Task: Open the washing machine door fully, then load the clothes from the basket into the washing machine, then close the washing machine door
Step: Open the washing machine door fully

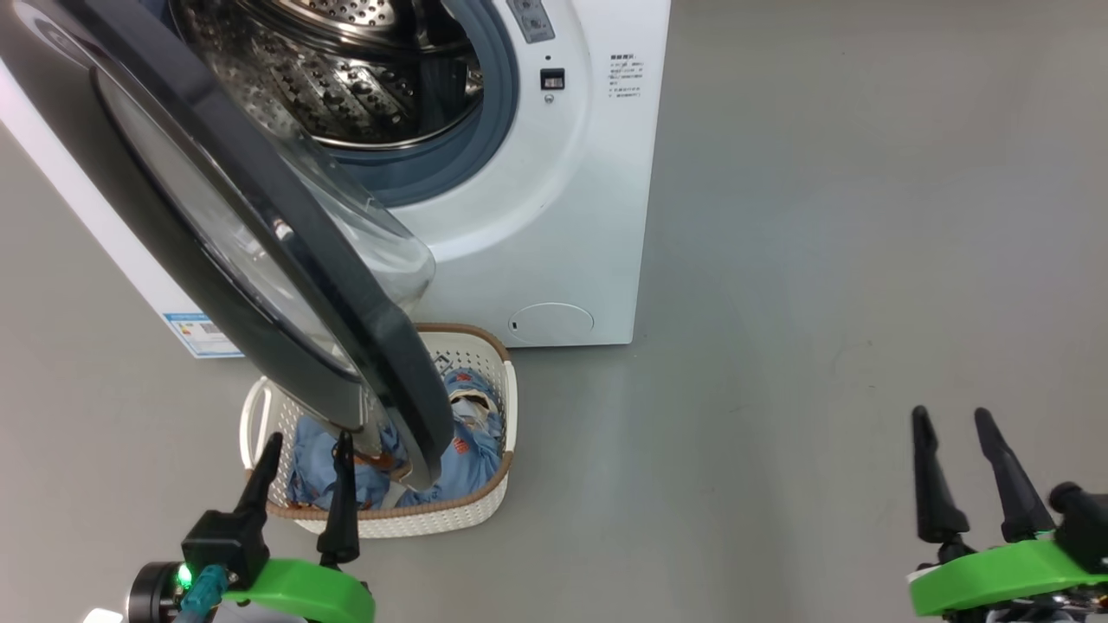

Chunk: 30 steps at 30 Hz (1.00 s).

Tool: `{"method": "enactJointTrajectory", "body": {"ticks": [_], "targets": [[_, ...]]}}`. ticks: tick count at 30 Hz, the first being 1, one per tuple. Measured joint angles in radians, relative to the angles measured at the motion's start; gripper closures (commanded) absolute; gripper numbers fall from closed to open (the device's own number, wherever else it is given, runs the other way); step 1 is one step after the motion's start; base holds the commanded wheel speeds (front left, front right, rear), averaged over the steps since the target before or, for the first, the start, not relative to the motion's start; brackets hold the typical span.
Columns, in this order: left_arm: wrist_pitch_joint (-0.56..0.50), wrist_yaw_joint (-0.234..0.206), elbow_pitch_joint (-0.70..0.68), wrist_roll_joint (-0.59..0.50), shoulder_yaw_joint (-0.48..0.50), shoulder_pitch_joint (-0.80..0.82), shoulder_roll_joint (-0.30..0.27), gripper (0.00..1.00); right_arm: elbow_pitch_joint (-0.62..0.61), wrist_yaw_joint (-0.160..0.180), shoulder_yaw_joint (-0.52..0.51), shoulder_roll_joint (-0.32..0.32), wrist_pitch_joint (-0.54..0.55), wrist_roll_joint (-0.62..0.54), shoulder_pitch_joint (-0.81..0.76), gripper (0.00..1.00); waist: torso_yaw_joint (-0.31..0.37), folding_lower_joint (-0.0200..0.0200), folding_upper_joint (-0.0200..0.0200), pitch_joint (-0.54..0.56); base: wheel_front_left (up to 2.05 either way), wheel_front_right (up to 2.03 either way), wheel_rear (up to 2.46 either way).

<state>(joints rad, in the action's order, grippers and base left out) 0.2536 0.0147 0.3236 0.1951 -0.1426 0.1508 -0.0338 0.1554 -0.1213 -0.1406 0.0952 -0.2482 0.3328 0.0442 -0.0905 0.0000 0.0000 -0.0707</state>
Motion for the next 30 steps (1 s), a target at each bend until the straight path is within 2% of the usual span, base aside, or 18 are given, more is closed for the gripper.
{"method": "enactJointTrajectory", "body": {"ticks": [5,13,30], "targets": [[0.000,0.000,-0.002,0.000,0.000,-0.002,0.000,0.00,-0.068,0.000,0.020,-0.033,0.046,-0.140,-0.015,0.00,-0.002,0.0000,0.0000,0.002,0.00,0.00,0.00],[0.000,0.000,-0.003,0.000,-0.003,-0.002,0.000,0.00,-0.082,-0.001,0.062,-0.045,0.068,-0.213,-0.025,0.00,-0.012,0.0000,0.0000,0.001,0.00,0.00,0.00],[0.000,-0.002,-0.007,0.000,-0.007,-0.003,0.000,0.00,-0.093,-0.001,0.075,-0.047,0.072,-0.217,-0.027,0.00,-0.009,0.0000,0.0000,-0.008,0.00,0.00,0.00]]}}
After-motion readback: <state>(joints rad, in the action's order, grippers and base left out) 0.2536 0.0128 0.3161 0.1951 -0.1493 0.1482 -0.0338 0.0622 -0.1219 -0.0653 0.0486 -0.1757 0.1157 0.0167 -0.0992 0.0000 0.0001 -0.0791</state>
